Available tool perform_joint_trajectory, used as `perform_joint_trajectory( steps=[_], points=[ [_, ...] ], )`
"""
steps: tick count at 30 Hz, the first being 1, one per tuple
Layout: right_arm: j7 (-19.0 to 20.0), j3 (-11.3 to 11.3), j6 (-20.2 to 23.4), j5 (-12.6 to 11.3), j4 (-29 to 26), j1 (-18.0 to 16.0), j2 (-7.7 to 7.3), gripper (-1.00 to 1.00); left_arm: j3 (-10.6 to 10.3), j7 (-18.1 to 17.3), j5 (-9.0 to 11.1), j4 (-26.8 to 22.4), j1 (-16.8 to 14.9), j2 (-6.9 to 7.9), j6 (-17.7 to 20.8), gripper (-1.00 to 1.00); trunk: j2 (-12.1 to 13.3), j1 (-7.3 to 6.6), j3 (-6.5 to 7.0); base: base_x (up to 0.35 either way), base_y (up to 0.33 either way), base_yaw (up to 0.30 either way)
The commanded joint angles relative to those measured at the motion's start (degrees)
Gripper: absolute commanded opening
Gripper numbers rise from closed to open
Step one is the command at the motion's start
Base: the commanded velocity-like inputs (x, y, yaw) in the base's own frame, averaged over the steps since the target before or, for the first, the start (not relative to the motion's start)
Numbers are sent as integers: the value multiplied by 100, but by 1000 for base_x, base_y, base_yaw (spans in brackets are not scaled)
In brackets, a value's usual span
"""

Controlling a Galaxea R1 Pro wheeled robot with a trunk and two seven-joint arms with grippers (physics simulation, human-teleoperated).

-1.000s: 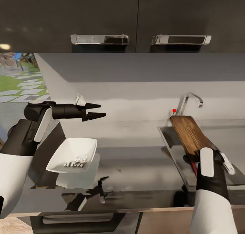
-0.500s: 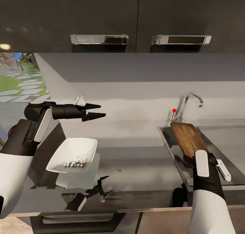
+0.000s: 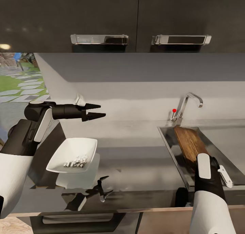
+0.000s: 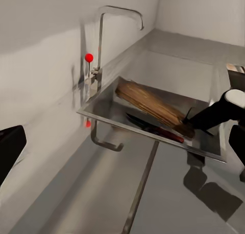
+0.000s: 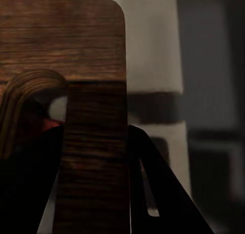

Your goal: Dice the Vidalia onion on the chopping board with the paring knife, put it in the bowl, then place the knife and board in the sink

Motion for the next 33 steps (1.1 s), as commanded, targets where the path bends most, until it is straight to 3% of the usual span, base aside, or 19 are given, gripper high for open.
perform_joint_trajectory(
  steps=[1, 10, 13, 18, 28, 33],
  points=[
    [-10, -13, 39, 14, 57, -7, 4, -100, -10, 7, 35, 0, -6, 5, 38, 100, -5, 0, -6, 0, 0, 0],
    [14, 89, -804, 42, 559, -7, -20, -100, -8, 7, 36, 0, -6, 5, 38, 100, -5, 0, -6, 0, 0, 0],
    [18, 140, -826, 47, 573, -7, -22, -100, -8, 7, 33, 0, -6, 5, 38, 100, -5, 0, -6, 0, 0, 0],
    [23, 436, -861, 56, 586, -7, -22, -100, -12, 7, 34, 0, -6, 5, 38, 100, -5, 0, -6, 0, 0, 0],
    [106, 562, -873, 85, 589, -7, -23, -100, -15, 7, 33, 0, -6, 5, 38, 100, -5, 0, -6, 0, 0, 0],
    [119, 747, -872, 284, 588, -7, -31, -100, -15, 7, 31, 0, -6, 5, 37, 100, -5, 0, -6, 61, -64, 0]
  ],
)
